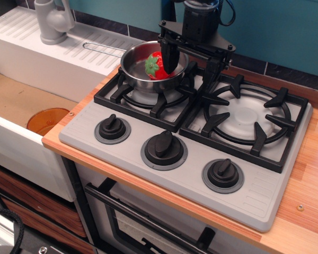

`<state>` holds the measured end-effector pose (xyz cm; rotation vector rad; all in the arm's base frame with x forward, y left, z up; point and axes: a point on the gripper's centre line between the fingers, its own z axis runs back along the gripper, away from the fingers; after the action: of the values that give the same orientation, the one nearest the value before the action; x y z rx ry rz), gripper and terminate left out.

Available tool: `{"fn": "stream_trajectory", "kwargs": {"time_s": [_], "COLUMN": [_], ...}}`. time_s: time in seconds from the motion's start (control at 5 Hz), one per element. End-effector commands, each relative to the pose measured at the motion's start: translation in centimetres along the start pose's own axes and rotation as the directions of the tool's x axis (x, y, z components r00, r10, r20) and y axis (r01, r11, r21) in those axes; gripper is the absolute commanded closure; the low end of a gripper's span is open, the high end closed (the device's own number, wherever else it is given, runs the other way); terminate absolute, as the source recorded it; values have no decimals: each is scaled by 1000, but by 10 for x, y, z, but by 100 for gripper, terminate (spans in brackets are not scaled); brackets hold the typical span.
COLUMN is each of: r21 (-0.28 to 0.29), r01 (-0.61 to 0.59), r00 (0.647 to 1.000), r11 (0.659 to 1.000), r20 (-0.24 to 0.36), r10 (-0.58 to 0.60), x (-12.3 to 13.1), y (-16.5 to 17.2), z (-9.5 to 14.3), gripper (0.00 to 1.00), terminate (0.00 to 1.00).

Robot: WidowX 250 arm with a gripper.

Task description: Put strawberry in pot or pan an put pot or pan on stove

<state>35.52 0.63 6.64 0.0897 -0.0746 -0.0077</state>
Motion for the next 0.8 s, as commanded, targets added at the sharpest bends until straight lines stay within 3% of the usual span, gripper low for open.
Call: {"fn": "stream_trajectory", "kwargs": {"time_s": [0.0, 0.2, 0.4, 0.6], "r21": [-15, -17, -1, 6], "r01": [10, 0, -29, -29], "r00": [996, 998, 998, 999], "r11": [1000, 1000, 1000, 1000], "r20": [85, 68, 47, 21], "r10": [-9, 1, 29, 29], "x": [13, 13, 11, 8], "y": [3, 2, -1, -1], "z": [-14, -22, -16, -2], "gripper": [0, 0, 100, 100], "terminate": [0, 0, 0, 0]}}
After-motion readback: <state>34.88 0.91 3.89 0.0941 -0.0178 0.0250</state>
